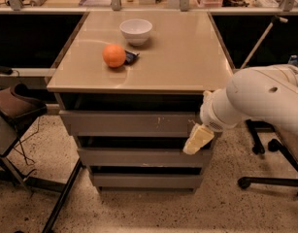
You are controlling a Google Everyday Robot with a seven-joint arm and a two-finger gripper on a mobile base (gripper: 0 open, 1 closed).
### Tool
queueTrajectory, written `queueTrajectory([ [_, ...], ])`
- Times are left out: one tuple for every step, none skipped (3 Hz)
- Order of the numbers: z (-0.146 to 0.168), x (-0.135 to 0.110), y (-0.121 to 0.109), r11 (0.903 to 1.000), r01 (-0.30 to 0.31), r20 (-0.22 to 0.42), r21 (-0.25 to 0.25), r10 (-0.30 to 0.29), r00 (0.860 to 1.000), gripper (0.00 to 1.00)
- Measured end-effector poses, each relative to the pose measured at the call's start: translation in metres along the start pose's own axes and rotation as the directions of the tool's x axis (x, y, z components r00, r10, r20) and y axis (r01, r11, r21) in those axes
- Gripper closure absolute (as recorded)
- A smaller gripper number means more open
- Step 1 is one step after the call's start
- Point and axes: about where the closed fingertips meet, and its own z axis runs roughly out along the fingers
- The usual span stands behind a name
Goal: Open top drawer
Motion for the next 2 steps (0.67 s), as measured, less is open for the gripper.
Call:
queueTrajectory([
  [0.004,-0.003,0.03,0.9972,0.017,0.039,-0.073,-0.014,0.999,0.0],
  [0.031,-0.009,0.028,0.9974,0.01,0.061,-0.071,-0.006,0.998,0.0],
])
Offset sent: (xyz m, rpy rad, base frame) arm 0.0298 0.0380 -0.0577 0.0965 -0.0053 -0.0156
